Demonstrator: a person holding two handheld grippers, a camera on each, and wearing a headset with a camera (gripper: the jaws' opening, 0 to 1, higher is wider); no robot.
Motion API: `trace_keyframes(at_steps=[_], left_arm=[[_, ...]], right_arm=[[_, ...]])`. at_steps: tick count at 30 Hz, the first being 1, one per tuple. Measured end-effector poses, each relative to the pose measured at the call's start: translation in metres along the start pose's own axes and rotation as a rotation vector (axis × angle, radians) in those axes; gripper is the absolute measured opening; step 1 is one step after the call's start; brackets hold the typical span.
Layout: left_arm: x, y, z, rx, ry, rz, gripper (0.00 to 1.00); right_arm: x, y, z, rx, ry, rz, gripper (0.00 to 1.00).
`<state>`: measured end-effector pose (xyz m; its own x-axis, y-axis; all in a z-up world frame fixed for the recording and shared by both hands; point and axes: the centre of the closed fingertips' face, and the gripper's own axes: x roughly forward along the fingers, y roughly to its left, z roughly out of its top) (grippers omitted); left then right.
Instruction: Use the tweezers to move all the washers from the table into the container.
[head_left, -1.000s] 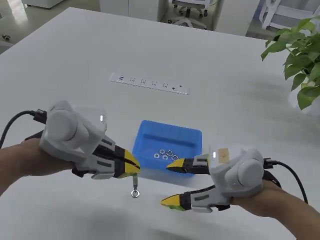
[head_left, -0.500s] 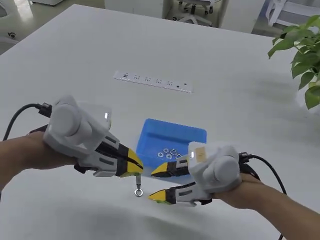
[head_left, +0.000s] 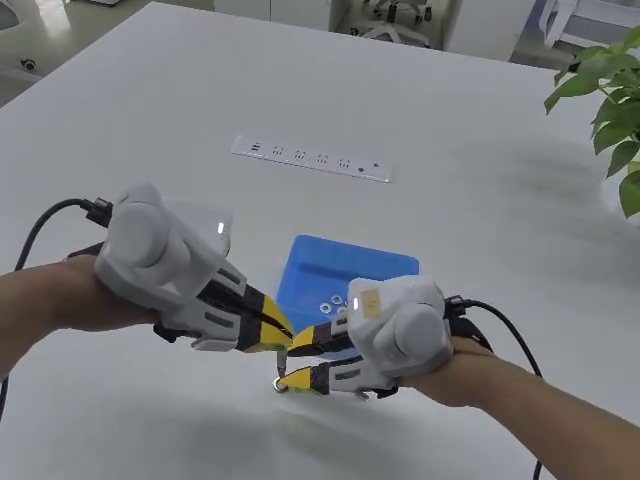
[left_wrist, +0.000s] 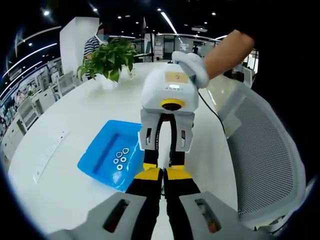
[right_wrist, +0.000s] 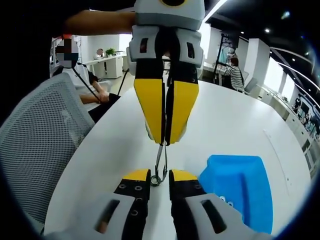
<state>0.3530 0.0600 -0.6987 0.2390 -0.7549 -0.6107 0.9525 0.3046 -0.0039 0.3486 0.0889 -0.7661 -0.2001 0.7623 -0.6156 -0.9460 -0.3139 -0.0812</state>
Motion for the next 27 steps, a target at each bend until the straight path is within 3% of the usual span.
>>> trace_keyframes(at_steps=[14,27], left_arm=[[0.0009,0.0007,0.0003,0.004,-0.001,-0.013,0.05],[0.003,0.0024,0.0012,0.011,0.0,0.001,0.05]], right_arm=[[0.006,0.0004,-0.0042,-0.054,0.073,0.018,0.1],[0.0056,-0.0009,-0.0069,-0.001,0.099,0.013,0.08]])
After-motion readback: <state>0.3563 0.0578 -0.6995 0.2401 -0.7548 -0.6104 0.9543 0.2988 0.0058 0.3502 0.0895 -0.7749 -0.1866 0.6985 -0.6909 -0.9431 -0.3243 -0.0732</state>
